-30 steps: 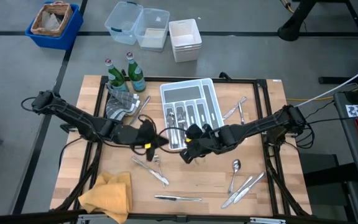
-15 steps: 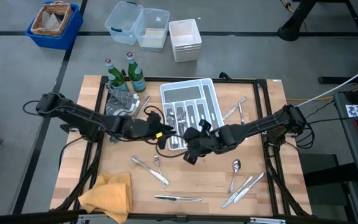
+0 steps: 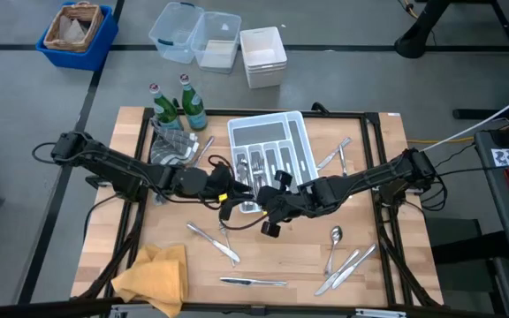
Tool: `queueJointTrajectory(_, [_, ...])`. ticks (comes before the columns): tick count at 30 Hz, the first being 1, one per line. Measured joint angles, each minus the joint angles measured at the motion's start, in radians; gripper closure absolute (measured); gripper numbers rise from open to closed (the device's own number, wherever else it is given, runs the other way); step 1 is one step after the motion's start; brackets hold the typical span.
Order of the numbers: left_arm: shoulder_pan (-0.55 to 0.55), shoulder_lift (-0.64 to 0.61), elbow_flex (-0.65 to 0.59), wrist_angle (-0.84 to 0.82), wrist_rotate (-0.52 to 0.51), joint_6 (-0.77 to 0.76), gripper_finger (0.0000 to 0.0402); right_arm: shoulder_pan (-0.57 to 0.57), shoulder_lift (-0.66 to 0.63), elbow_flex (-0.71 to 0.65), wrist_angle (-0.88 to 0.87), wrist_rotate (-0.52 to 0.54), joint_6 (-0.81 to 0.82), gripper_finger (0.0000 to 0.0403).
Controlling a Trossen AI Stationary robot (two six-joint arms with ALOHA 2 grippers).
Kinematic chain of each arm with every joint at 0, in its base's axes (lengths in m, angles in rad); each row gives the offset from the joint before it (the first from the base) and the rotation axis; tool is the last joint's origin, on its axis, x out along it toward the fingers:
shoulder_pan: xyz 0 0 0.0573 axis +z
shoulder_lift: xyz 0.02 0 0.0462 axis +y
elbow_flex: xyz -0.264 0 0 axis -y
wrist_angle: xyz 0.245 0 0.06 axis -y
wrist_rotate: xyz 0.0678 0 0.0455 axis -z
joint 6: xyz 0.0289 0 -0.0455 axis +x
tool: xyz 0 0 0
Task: Sort silverware
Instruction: Put the silver fork into the silverware tray
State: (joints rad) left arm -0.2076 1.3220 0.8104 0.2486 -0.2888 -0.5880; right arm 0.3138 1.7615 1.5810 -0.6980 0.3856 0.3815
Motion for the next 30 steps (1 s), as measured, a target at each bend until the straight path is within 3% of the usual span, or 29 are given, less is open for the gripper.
queueJointTrajectory(9, [0.001,0.0,0.0,0.036,0.043,0.055,0.0292,0.0,0.0,0.0,0.017,-0.013,-0.023,0.0393])
queueJointTrajectory(18, [0.0,-0.002,0.003,0.046,0.053,0.028,0.0391,0.0,0.003,0.0,0.021,-0.013,-0.028,0.0393])
queueJointTrajectory(26, [-0.004,-0.002,0.003,0.04,0.049,-0.097,0.0398,0.0,0.003,0.0,0.02,-0.015,-0.024,0.0392])
queueJointTrajectory(30, [-0.004,-0.002,0.003,0.035,0.046,-0.184,0.04,-0.001,0.003,0.0,0.021,-0.034,-0.012,0.037])
